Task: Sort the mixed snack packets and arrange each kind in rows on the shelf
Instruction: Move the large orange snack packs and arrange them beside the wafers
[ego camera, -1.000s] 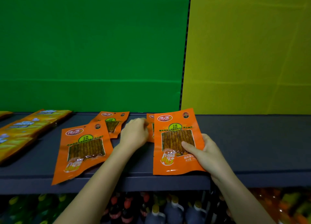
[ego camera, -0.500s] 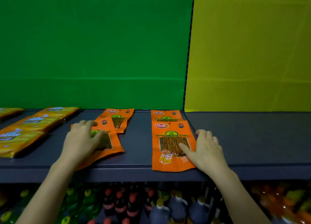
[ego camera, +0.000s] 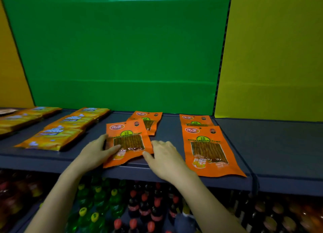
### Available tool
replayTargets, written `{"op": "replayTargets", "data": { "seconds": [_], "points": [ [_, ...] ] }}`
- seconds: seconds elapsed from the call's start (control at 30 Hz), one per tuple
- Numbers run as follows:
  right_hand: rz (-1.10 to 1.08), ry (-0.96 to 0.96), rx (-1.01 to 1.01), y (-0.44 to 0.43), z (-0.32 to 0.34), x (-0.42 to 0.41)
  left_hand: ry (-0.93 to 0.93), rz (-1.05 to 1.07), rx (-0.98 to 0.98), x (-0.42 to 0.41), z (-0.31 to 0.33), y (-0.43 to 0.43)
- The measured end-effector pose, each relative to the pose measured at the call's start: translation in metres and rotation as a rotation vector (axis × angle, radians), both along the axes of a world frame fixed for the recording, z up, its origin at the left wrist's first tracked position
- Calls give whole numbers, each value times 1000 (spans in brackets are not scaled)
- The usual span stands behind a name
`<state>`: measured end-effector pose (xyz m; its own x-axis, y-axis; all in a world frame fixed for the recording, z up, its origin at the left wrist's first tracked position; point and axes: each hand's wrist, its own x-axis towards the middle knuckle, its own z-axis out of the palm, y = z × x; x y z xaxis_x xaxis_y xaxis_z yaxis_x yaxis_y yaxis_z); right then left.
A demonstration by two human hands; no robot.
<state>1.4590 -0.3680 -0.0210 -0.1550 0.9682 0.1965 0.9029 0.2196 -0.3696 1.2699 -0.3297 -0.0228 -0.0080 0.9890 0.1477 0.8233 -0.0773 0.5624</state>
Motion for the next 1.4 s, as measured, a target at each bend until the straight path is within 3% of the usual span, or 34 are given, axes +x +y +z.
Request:
{"op": "replayTargets", "data": {
  "seconds": [0.33, 0.53, 0.77, 0.93, 1.4],
  "points": [
    [-64, -68, 46, -16, -2, -9, 18, -250, -96, -9, 7, 24],
    [-6, -40, 269, -11, 25, -43, 17, -88, 269, -77, 8, 0],
    [268, -16, 360, 14, 37, -183, 315, 178, 379, -240, 15, -65],
    [448, 35, 337, 22, 34, -318, 473, 414, 288, -374, 16, -113],
    [696, 45, 238, 41, 21, -601, 586, 726, 142, -626, -5, -201]
  ]
}}
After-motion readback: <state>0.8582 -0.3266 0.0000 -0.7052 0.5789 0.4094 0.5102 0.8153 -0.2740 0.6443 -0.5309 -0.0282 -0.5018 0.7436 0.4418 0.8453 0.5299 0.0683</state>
